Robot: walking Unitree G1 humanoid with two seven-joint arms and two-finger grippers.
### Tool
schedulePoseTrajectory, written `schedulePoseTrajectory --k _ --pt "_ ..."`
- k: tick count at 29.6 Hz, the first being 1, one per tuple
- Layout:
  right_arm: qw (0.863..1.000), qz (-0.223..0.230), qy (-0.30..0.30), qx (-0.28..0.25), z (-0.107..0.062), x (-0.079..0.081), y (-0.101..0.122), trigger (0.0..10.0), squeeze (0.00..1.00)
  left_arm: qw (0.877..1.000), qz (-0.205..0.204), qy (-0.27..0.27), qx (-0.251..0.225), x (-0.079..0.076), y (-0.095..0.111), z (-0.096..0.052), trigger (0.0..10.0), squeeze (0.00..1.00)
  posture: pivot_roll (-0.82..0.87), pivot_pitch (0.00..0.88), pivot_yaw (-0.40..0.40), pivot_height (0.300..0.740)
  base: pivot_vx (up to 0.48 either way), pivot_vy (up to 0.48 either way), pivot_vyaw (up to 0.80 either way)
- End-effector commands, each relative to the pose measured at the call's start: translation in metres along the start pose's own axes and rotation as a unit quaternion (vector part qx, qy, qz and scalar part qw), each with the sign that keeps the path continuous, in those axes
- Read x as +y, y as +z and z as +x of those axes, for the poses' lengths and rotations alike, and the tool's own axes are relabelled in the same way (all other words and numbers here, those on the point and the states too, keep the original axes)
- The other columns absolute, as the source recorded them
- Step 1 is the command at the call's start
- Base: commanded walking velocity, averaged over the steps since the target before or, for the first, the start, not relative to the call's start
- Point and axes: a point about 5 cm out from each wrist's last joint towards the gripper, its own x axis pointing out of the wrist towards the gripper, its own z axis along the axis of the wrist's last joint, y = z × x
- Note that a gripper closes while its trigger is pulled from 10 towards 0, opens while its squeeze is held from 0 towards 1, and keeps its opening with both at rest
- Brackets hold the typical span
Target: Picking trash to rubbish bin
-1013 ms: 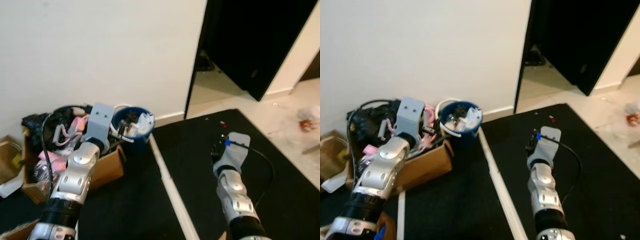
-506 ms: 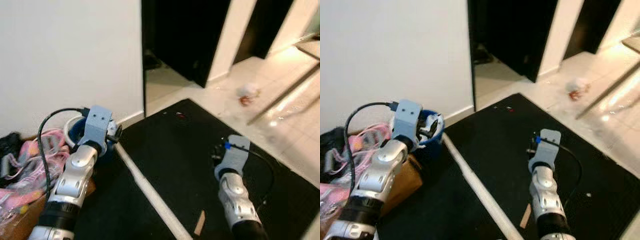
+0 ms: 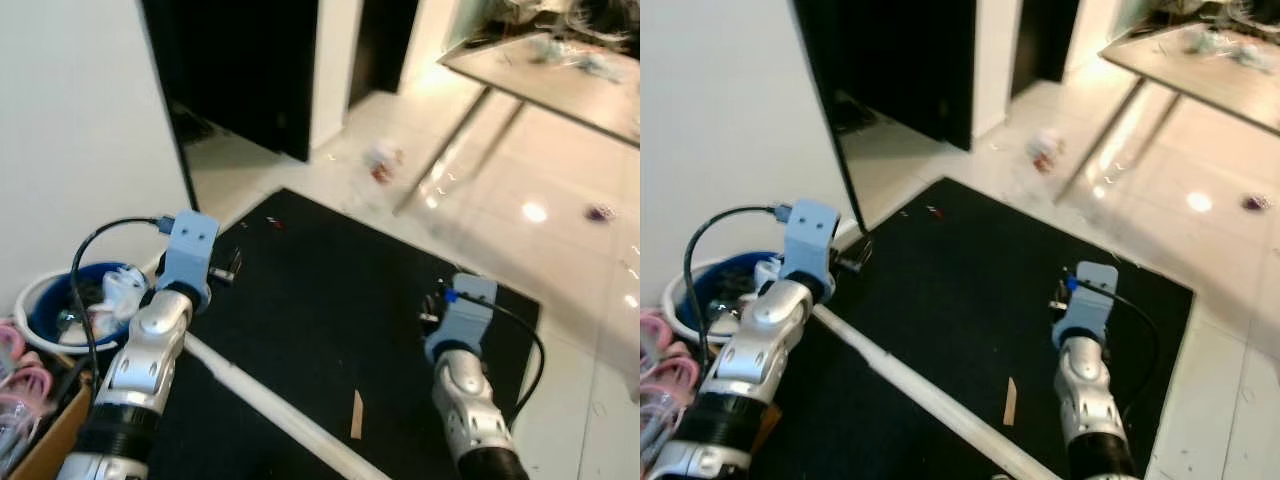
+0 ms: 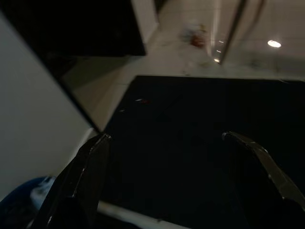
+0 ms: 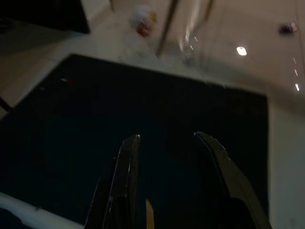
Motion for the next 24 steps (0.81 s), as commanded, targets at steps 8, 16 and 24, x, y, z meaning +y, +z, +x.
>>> schedulePoseTrajectory --k 8,16,24 --pt "1.0 0.007 -0.009 0.011 -0.0041 -0.0023 -0.0049 10.0 0.0 1.0 -0.002 -0.007 0.0 -0.0035 -0.0018 -0.0027 10.0 0.0 0.03 0.111 0.055 0.74 0.0 0.0 -0.8" --pt "1.0 0.011 -0.015 0.013 -0.0051 -0.0047 -0.0056 10.0 0.0 1.0 0.0 -0.018 -0.006 -0.0068 0.0017 -0.0005 10.0 0.0 0.03 0.11 0.064 0.74 0.0 0.0 -0.8" --pt "0.999 0.02 -0.021 0.019 -0.0074 -0.0068 -0.0083 10.0 0.0 1.0 0.0 -0.022 -0.006 -0.0083 0.0018 -0.0005 10.0 0.0 0.03 0.114 0.066 0.74 0.0 0.0 -0.8"
